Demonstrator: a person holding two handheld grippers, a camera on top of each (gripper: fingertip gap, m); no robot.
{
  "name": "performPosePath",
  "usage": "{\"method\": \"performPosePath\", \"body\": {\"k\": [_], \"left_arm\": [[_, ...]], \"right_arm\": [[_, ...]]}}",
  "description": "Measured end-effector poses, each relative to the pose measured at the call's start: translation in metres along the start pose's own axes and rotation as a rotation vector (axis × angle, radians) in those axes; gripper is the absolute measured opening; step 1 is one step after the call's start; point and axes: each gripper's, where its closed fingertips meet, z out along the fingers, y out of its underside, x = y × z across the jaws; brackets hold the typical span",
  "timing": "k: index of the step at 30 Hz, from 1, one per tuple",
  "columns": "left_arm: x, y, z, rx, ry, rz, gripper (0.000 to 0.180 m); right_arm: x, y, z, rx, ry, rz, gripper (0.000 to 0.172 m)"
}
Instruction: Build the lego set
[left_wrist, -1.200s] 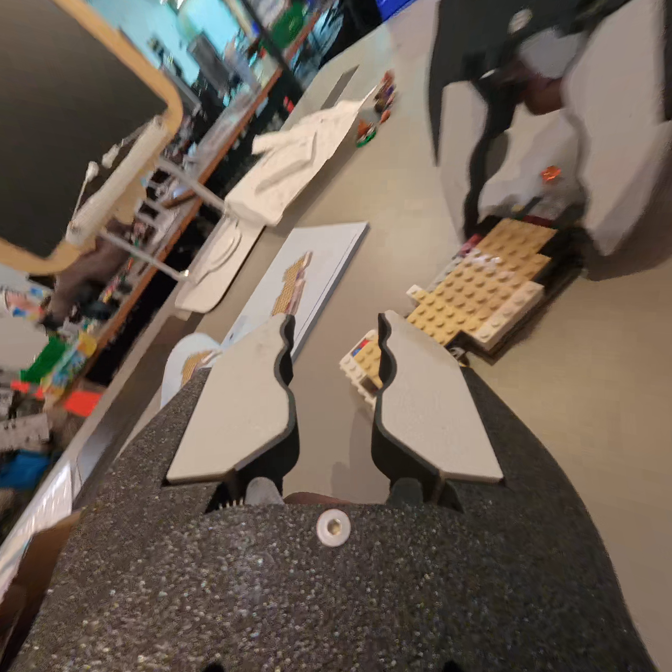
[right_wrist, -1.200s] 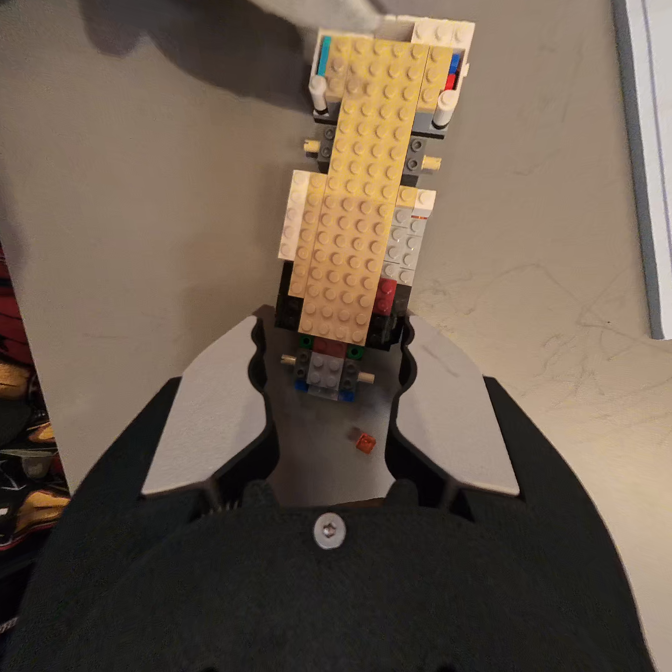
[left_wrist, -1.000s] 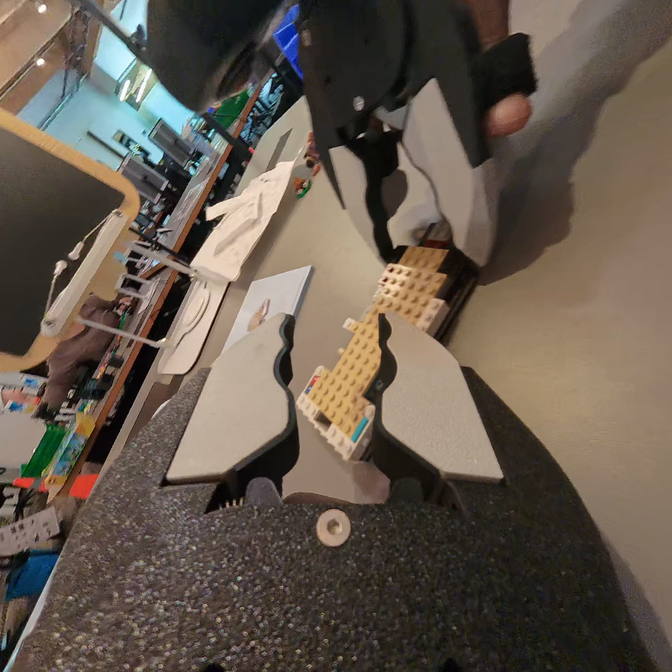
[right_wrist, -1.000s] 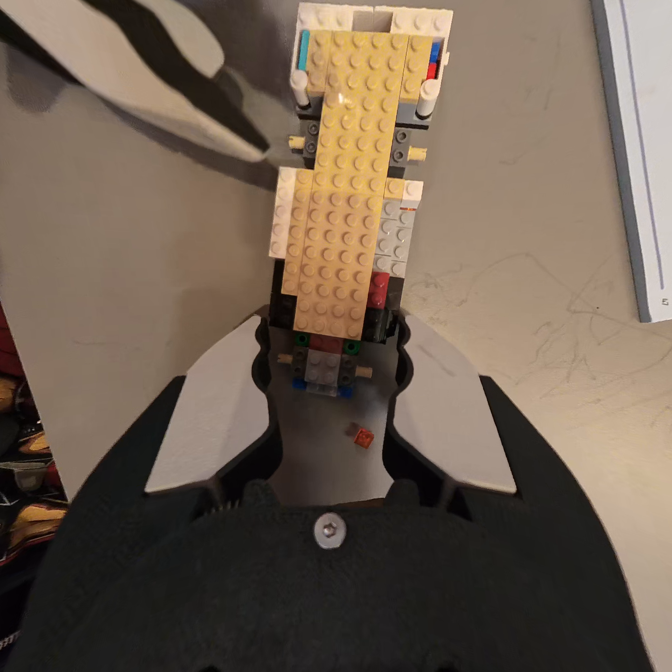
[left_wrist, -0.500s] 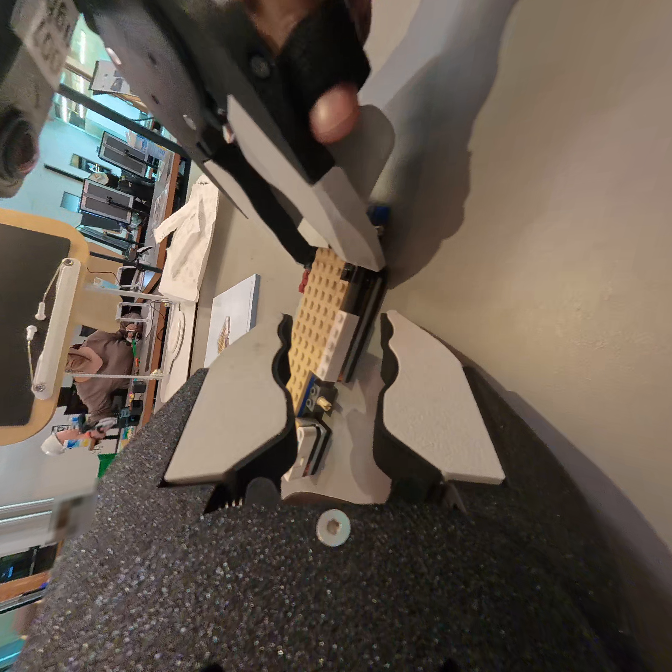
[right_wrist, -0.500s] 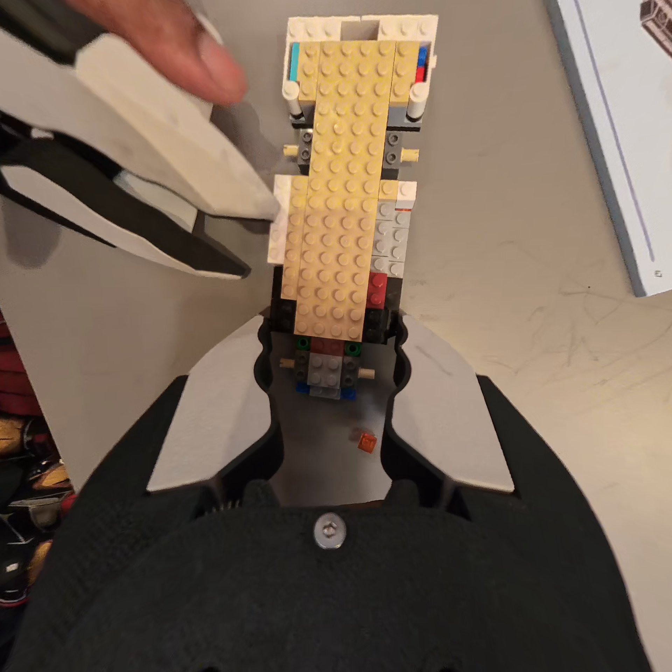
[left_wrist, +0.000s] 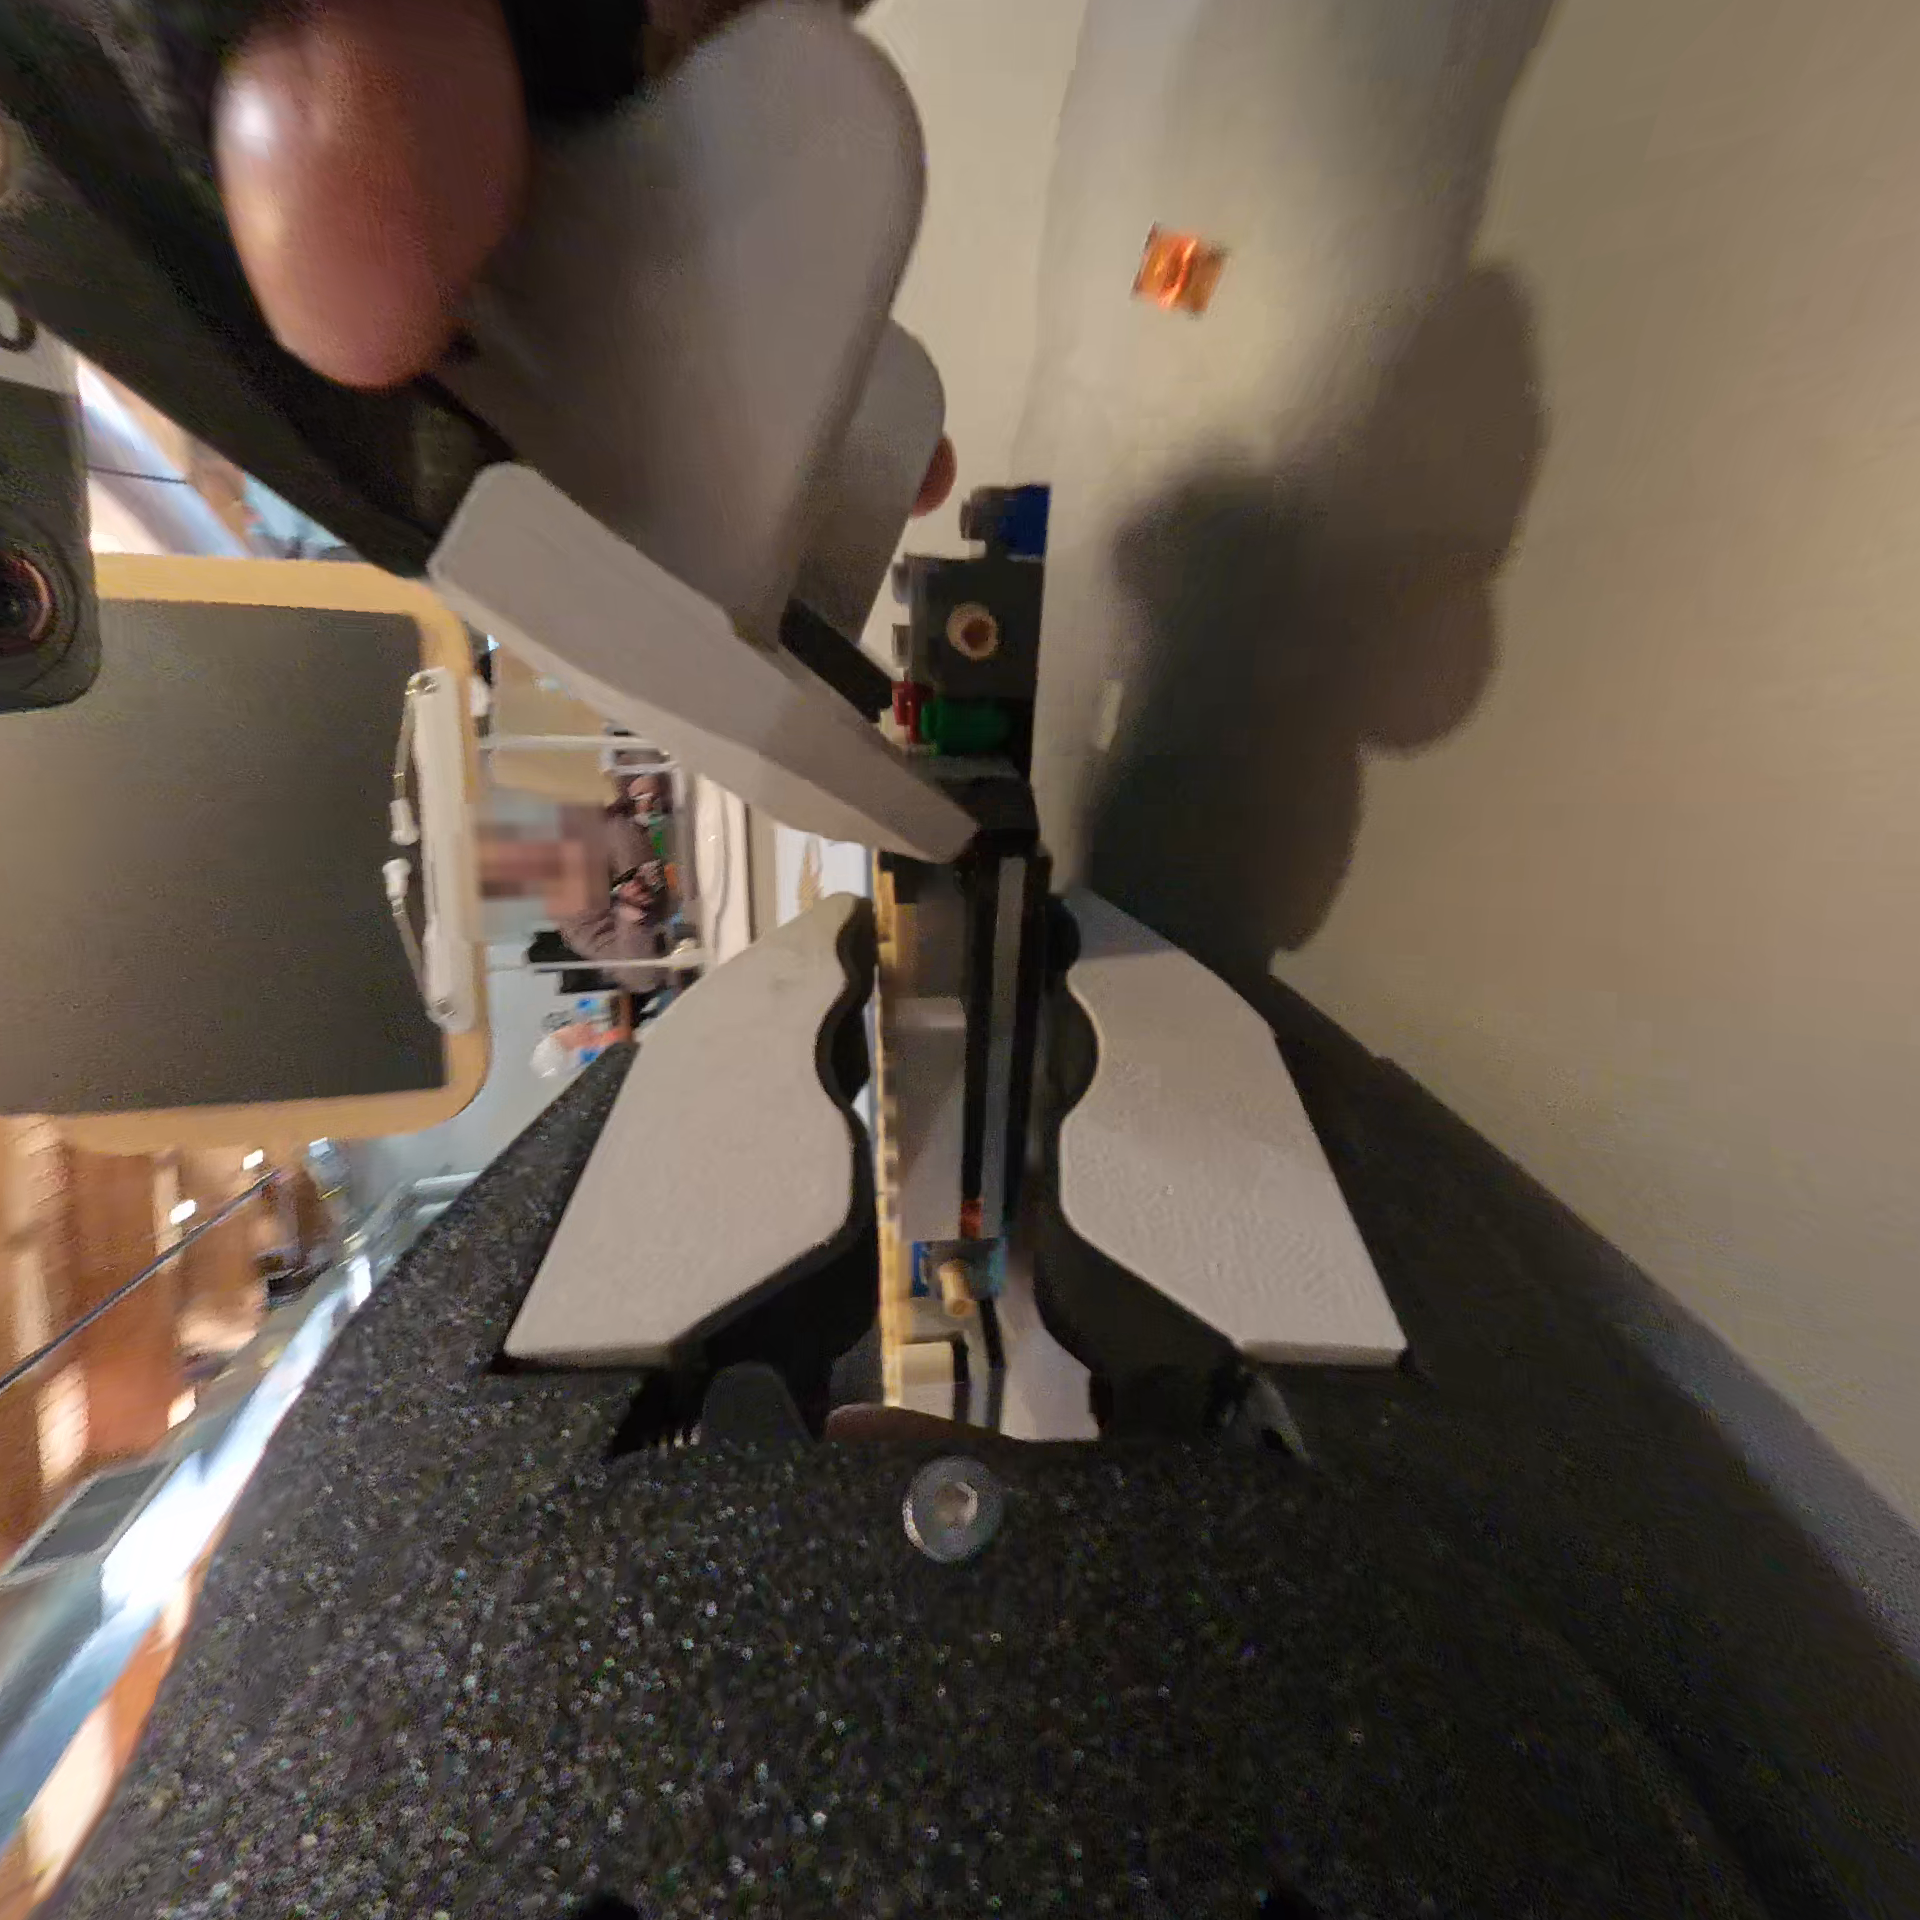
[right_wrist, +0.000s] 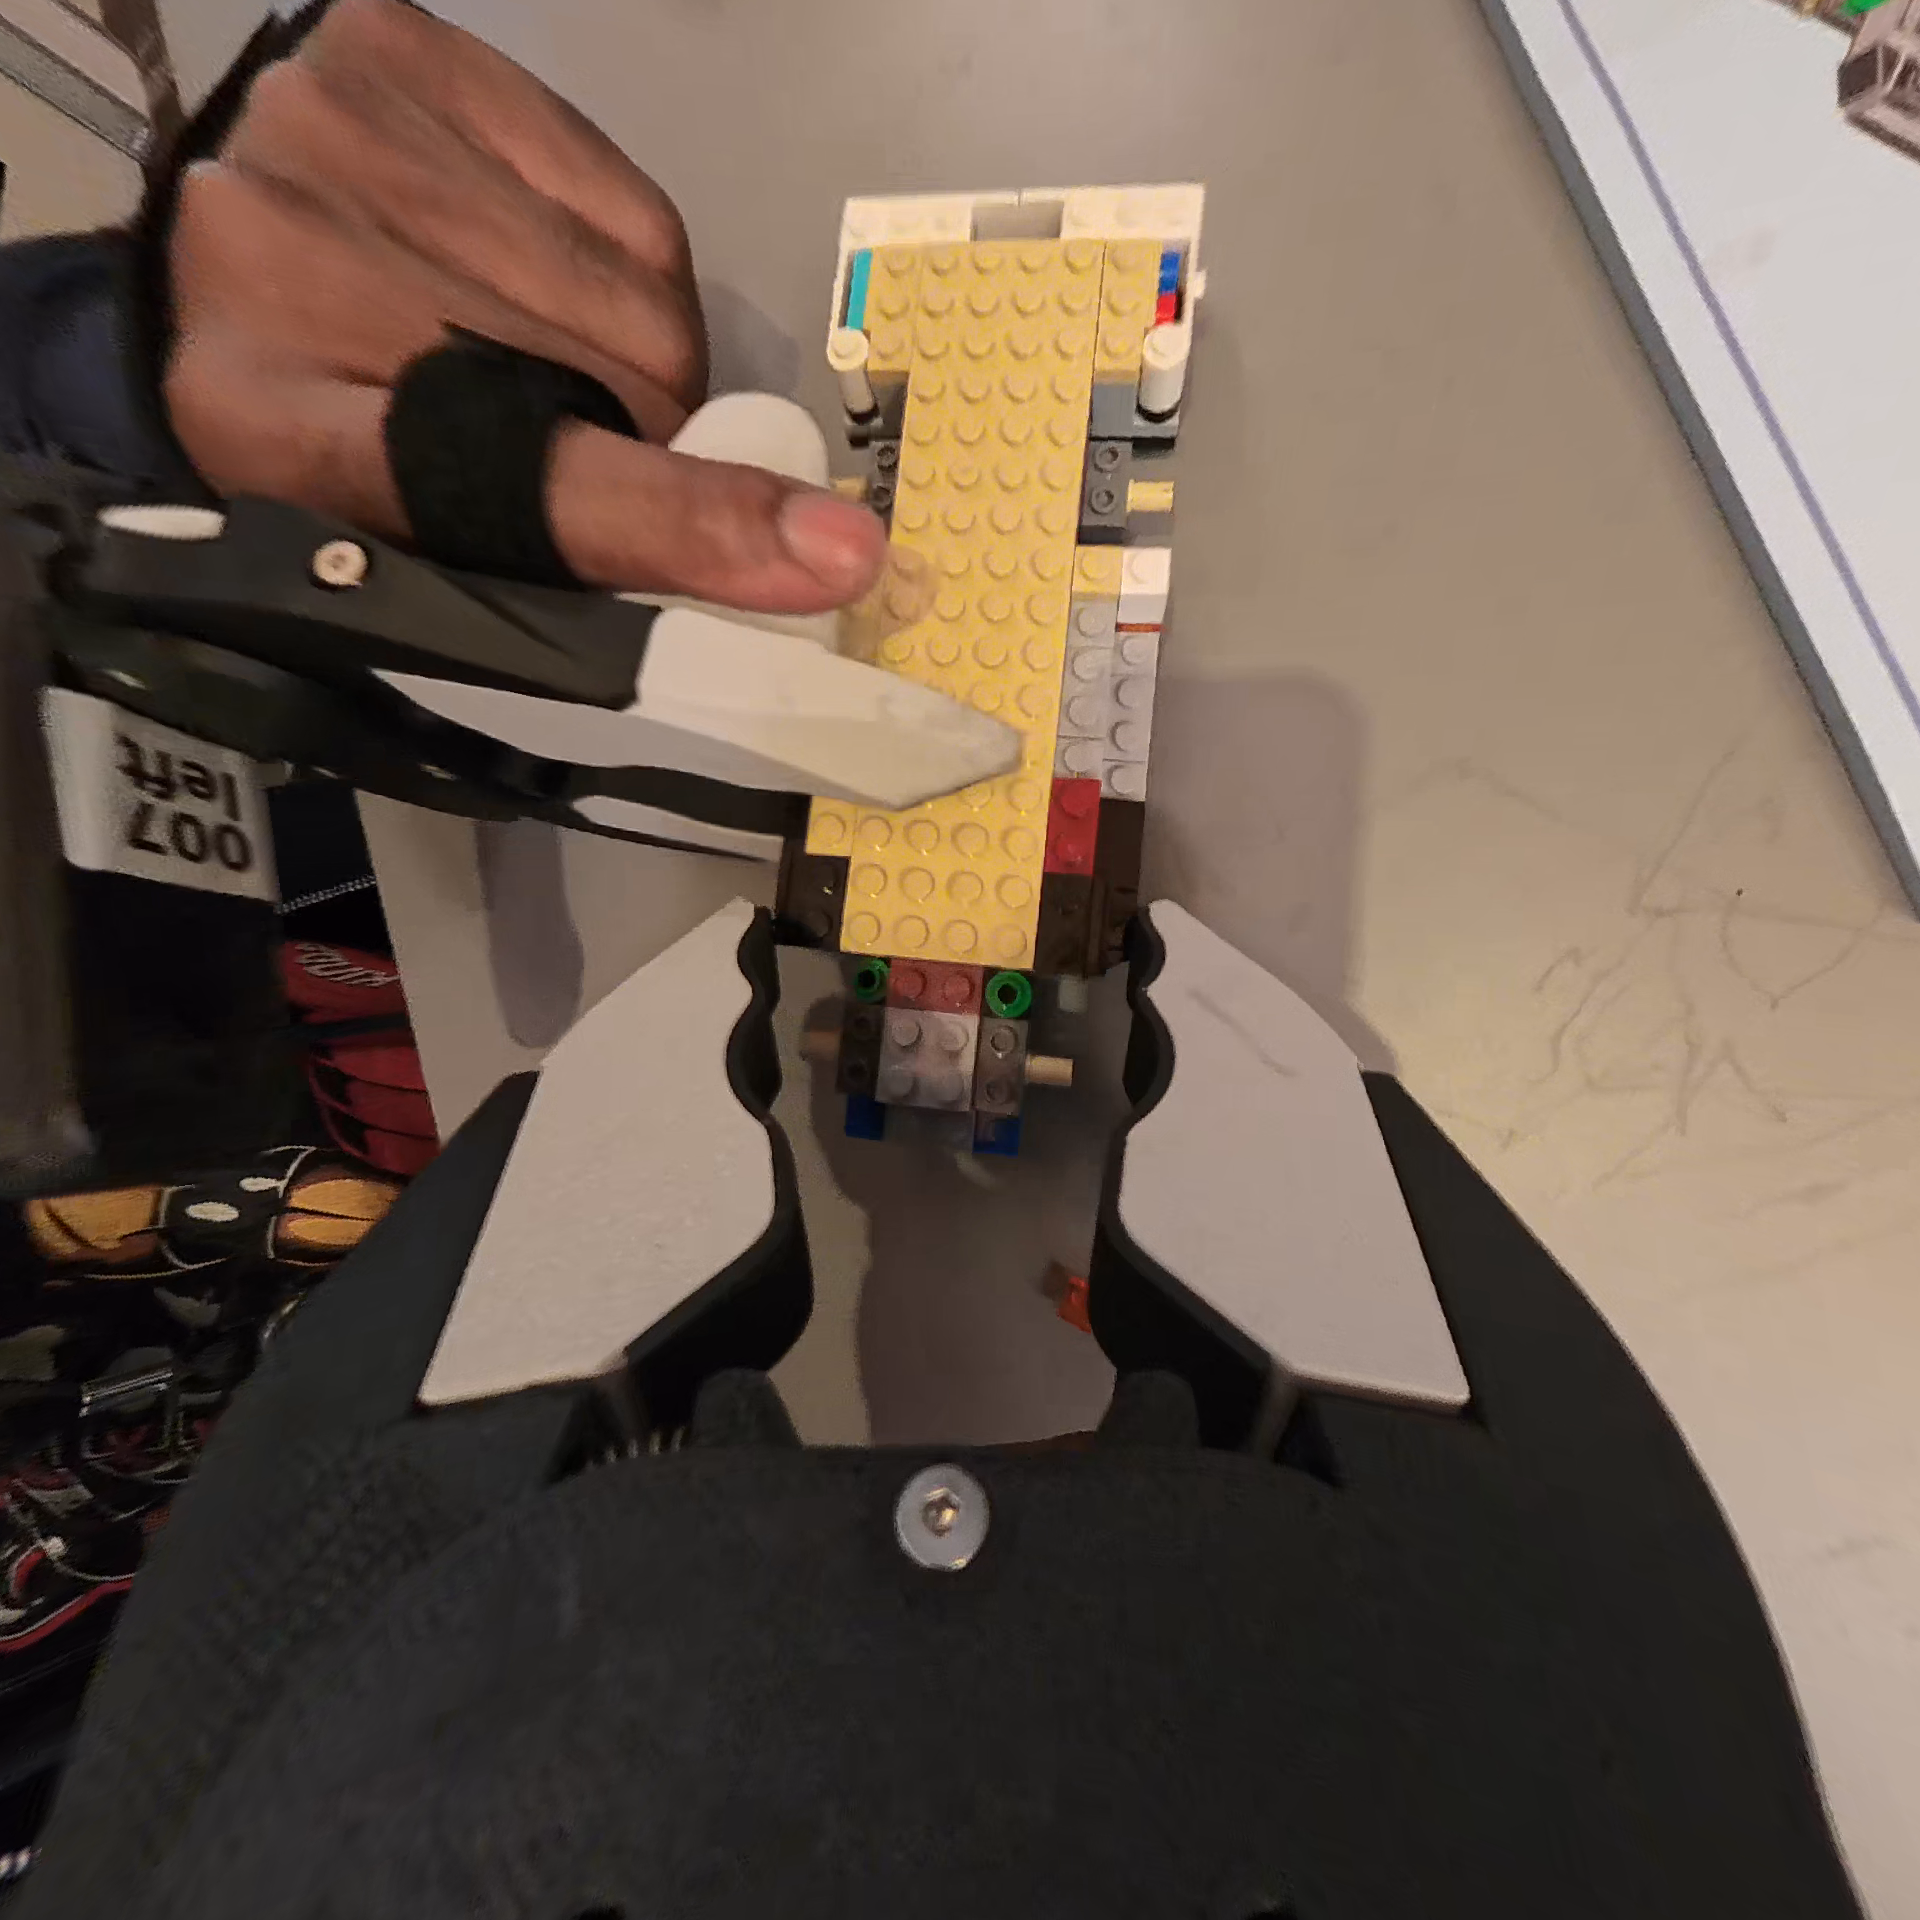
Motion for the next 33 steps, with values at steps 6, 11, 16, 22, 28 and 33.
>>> {"method": "performPosePath", "body": {"k": [6, 11, 16, 22, 28, 33], "left_arm": [[-0.016, 0.008, -0.002, -0.001, -0.046, -0.128, 0.025], [-0.038, 0.012, -0.009, 0.059, -0.044, -0.330, 0.024], [-0.063, 0.006, -0.018, 0.188, 0.001, -0.563, 0.024], [-0.087, -0.011, -0.028, 0.383, 0.108, -0.830, 0.024], [-0.088, -0.019, -0.030, 0.488, 0.181, -0.913, 0.024], [-0.080, -0.020, -0.026, 0.490, 0.219, -0.914, 0.024]], "right_arm": [[0.001, -0.026, -0.031, 0.202, 0.063, -0.175, 0.065], [0.003, -0.029, -0.068, 0.306, 0.165, -0.397, 0.073], [-0.003, -0.031, -0.080, 0.335, 0.224, -0.584, 0.078], [-0.017, -0.055, -0.079, 0.401, 0.180, -0.633, 0.078], [-0.027, -0.071, -0.082, 0.494, 0.106, -0.646, 0.062], [-0.026, -0.066, -0.075, 0.465, 0.109, -0.688, 0.027]]}}
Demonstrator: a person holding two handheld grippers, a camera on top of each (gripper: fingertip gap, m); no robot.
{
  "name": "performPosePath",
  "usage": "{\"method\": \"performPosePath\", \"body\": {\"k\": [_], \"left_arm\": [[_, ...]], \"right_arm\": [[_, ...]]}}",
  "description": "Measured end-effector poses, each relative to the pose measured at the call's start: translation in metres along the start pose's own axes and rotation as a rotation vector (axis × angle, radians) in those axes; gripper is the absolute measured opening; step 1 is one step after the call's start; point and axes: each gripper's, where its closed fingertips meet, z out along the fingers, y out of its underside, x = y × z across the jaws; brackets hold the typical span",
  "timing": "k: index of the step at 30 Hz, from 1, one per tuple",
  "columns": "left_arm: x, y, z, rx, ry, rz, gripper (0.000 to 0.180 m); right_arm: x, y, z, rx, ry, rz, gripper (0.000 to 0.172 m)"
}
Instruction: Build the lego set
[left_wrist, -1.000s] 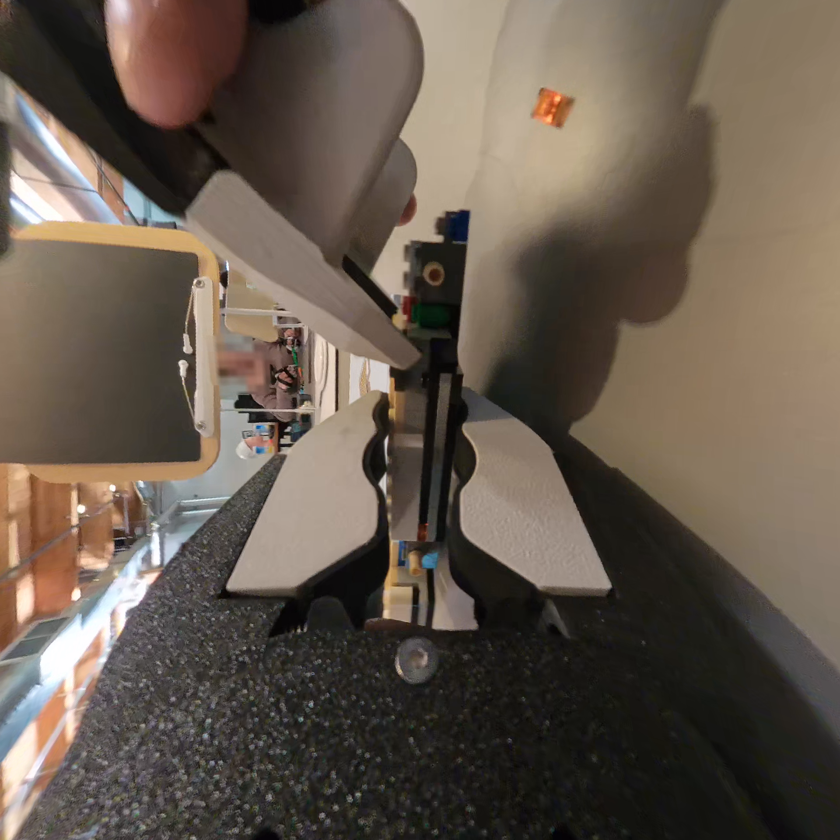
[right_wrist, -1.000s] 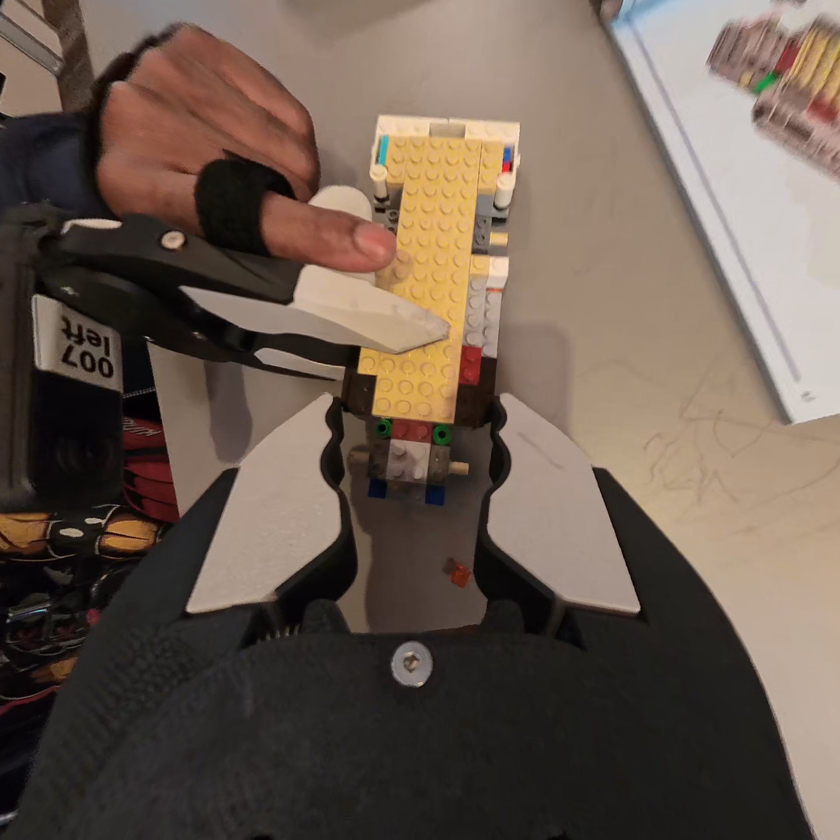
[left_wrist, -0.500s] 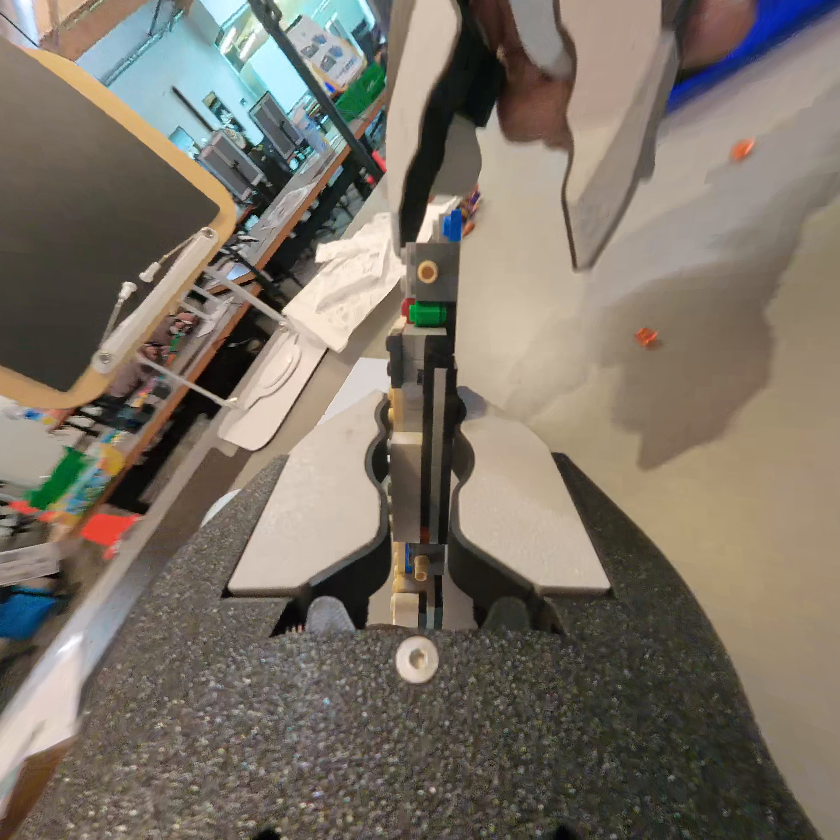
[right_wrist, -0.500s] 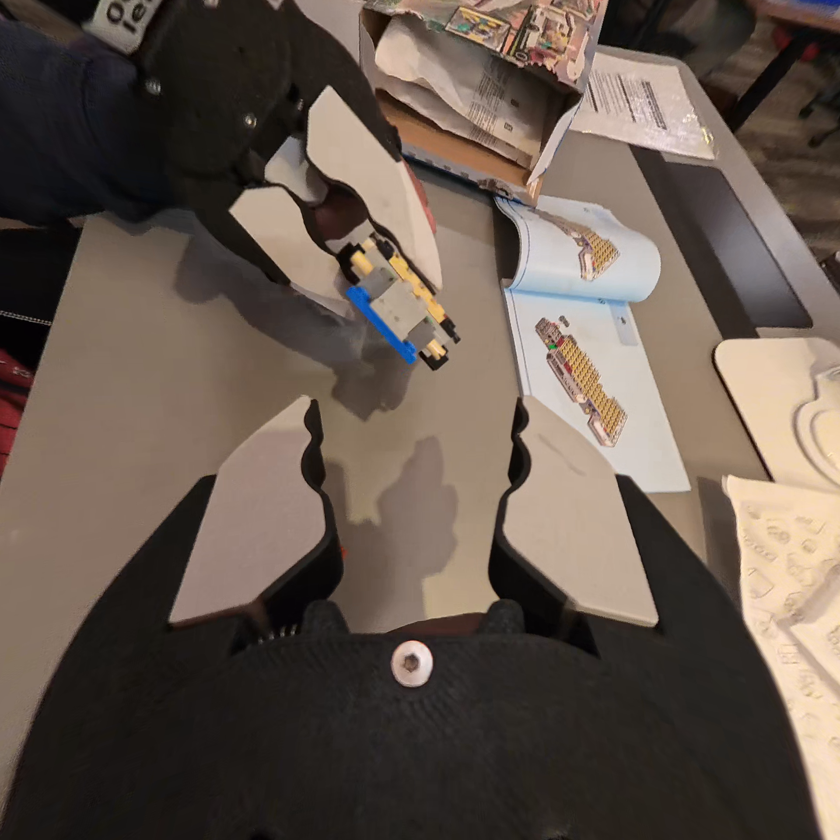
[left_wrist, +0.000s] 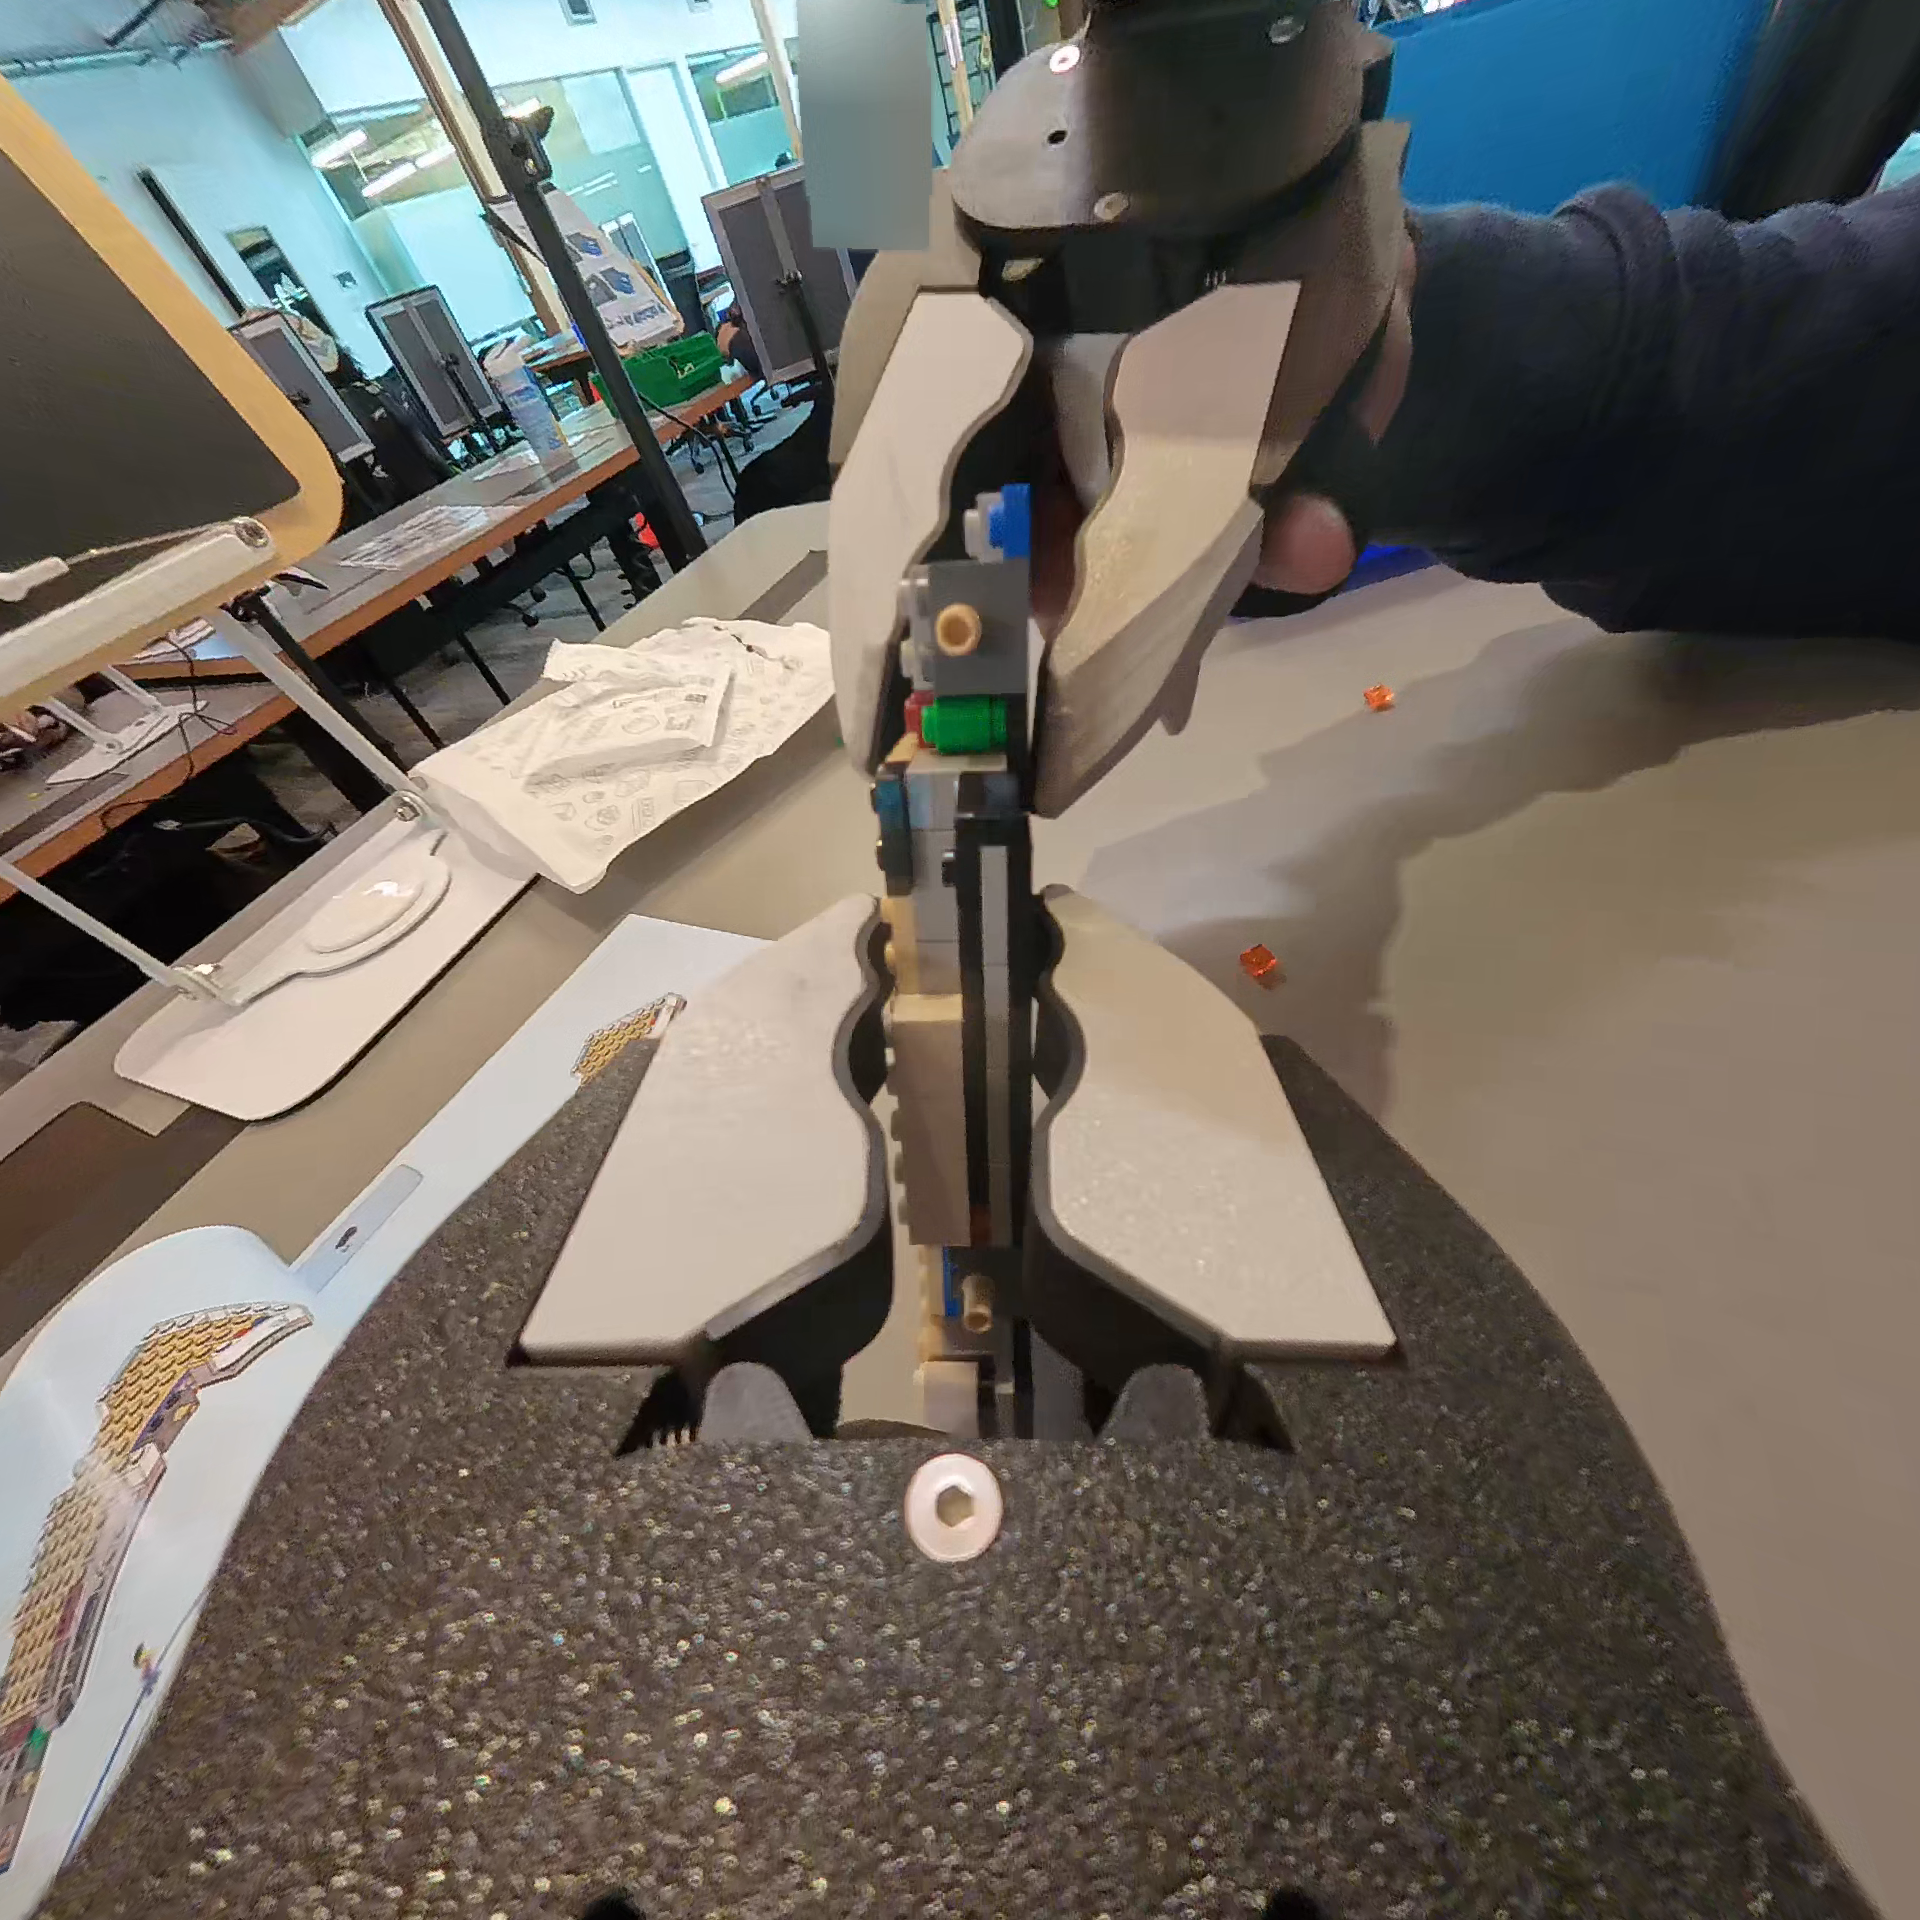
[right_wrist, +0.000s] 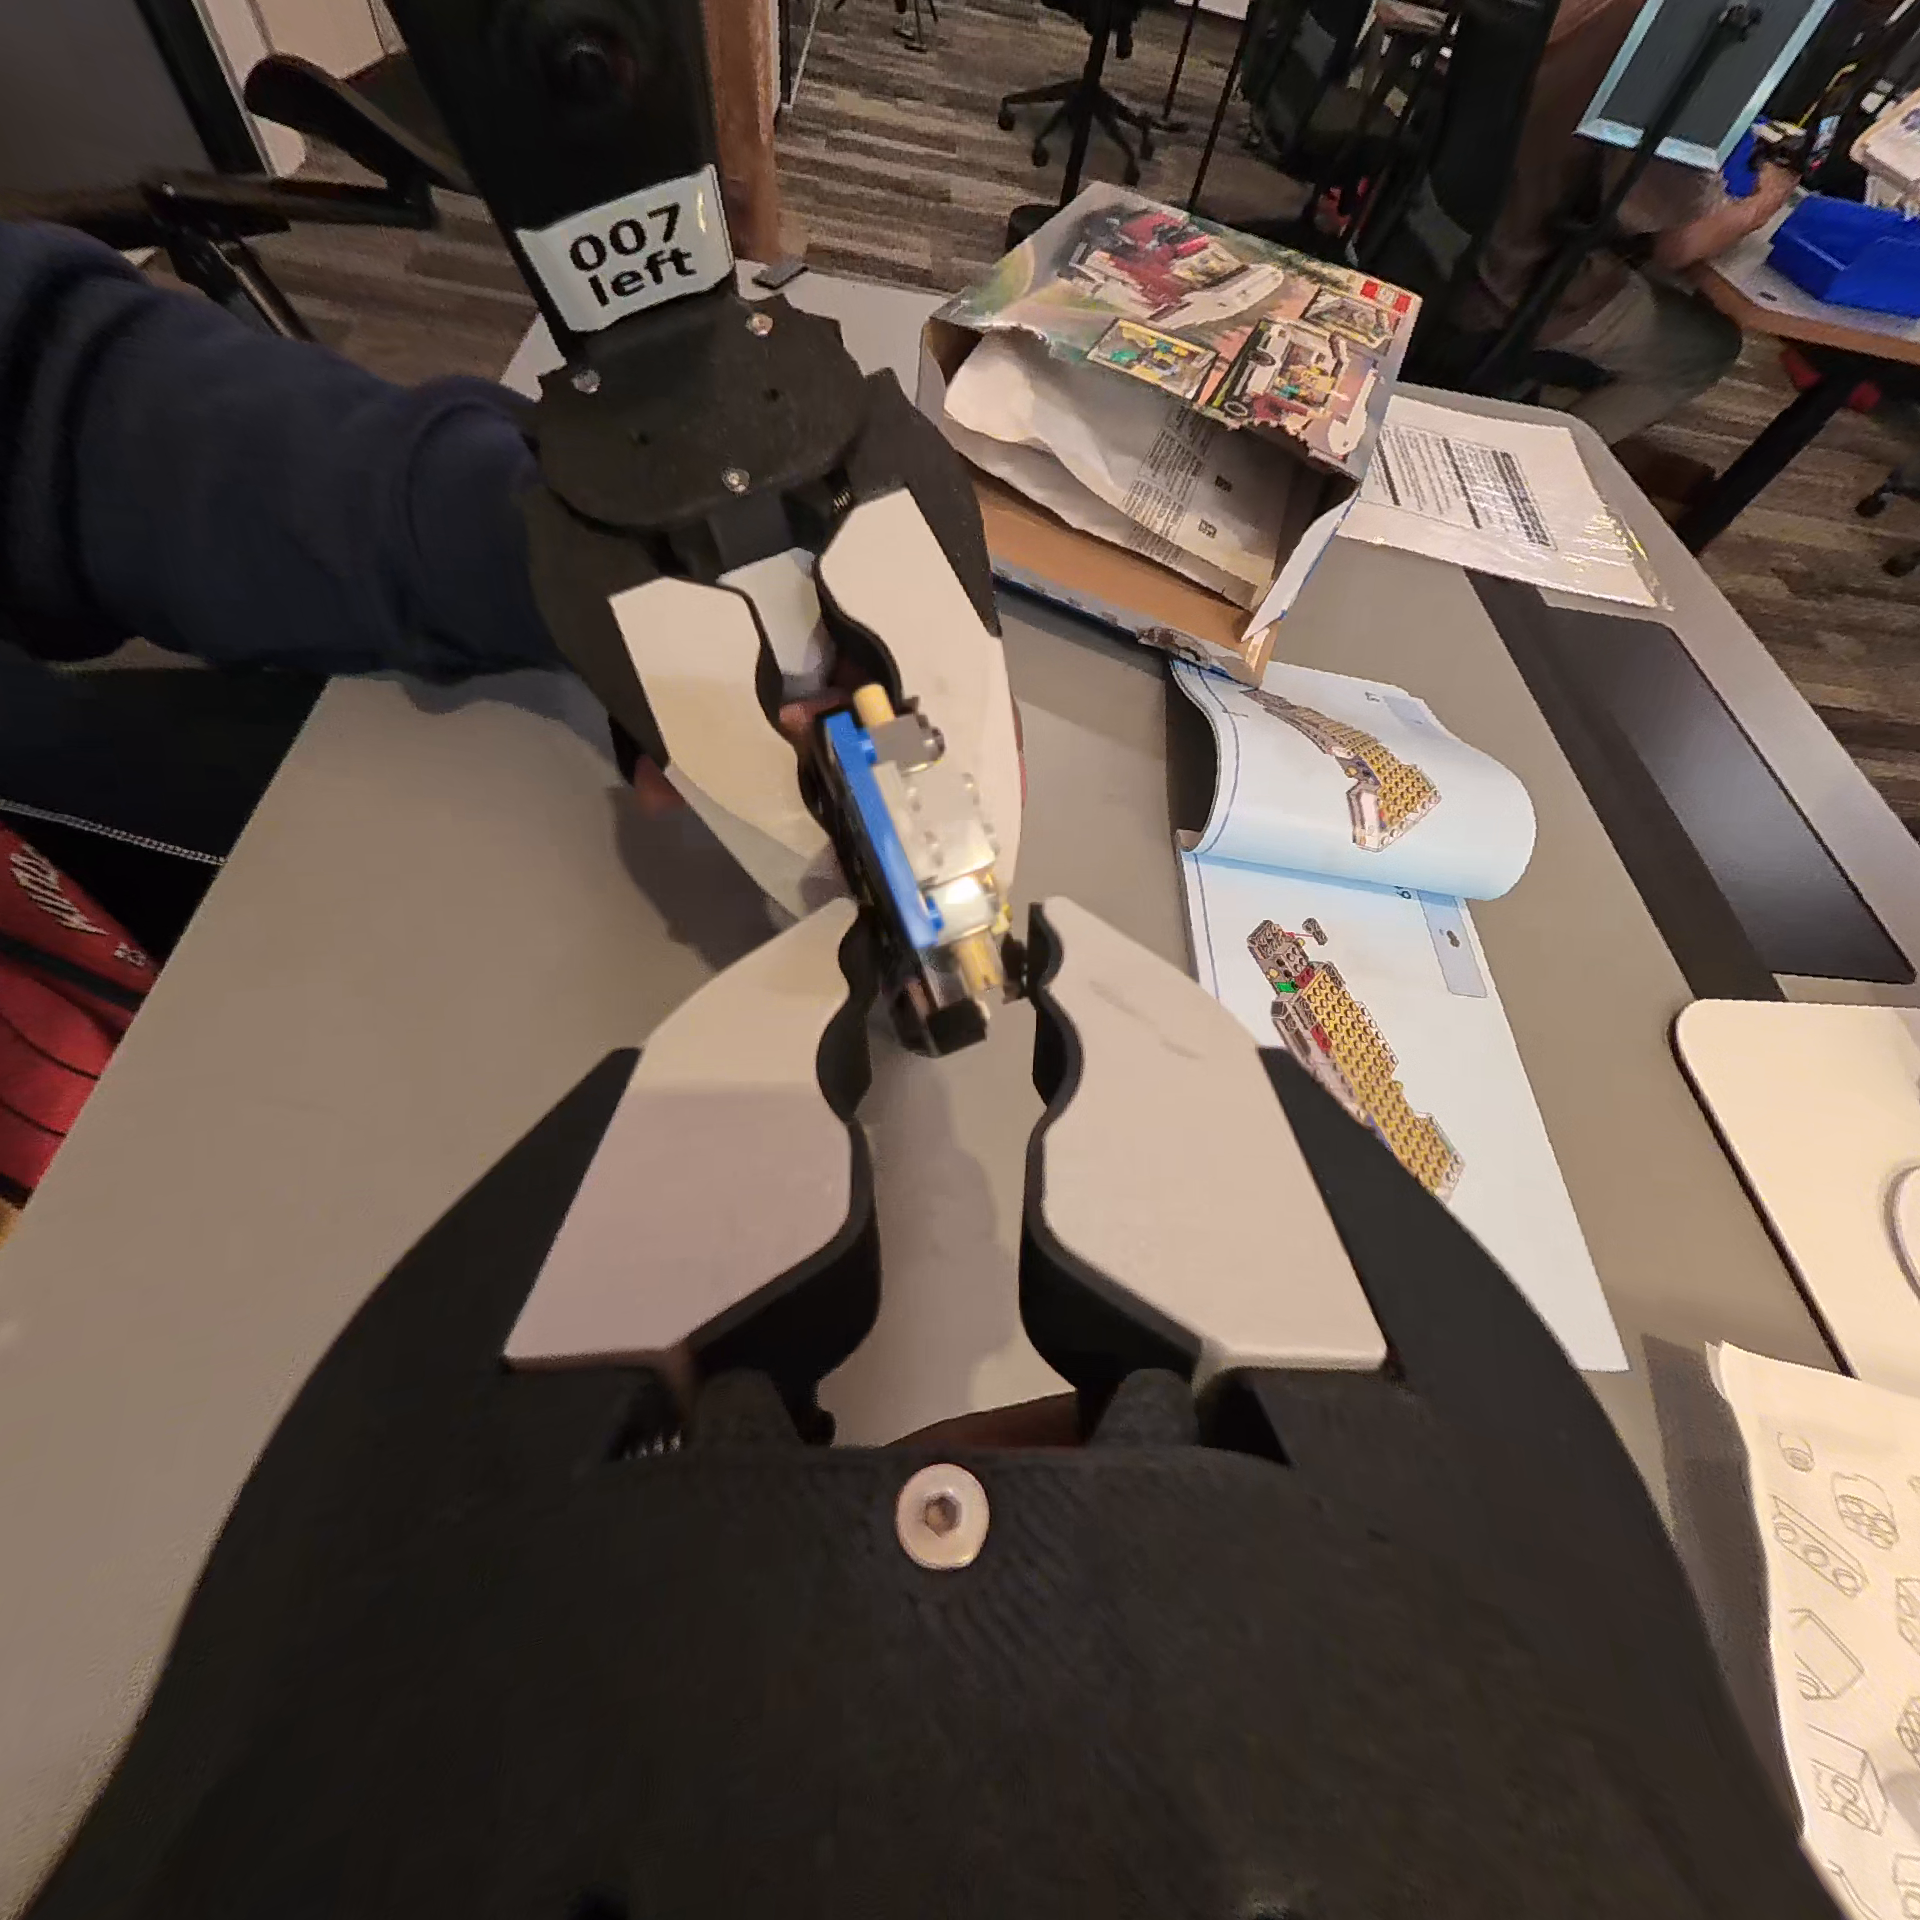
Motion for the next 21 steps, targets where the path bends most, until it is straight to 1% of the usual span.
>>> {"method": "performPosePath", "body": {"k": [2, 4, 10, 15, 17, 19, 21], "left_arm": [[0.001, 0.001, 0.001, -0.004, 0.007, 0.005, 0.025], [0.003, -0.004, -0.001, 0.021, 0.026, -0.006, 0.028], [0.001, -0.016, -0.005, 0.051, 0.055, -0.093, 0.030], [0.002, -0.019, -0.005, 0.049, 0.064, -0.126, 0.029], [0.003, -0.019, -0.005, 0.042, 0.068, -0.125, 0.025], [0.002, -0.019, -0.005, 0.034, 0.051, -0.108, 0.024], [0.002, -0.019, -0.005, 0.036, 0.042, -0.093, 0.023]], "right_arm": [[0.000, 0.002, 0.001, -0.007, 0.004, -0.010, 0.026], [0.000, 0.002, 0.001, -0.004, 0.008, -0.019, 0.026], [-0.001, 0.001, 0.001, -0.008, 0.024, -0.057, 0.024], [-0.005, 0.000, 0.002, -0.008, 0.025, -0.100, 0.024], [-0.006, 0.000, 0.002, -0.008, 0.027, -0.103, 0.024], [-0.005, 0.000, 0.001, -0.002, 0.030, -0.103, 0.025], [-0.005, 0.000, -0.001, 0.009, 0.030, -0.094, 0.032]]}}
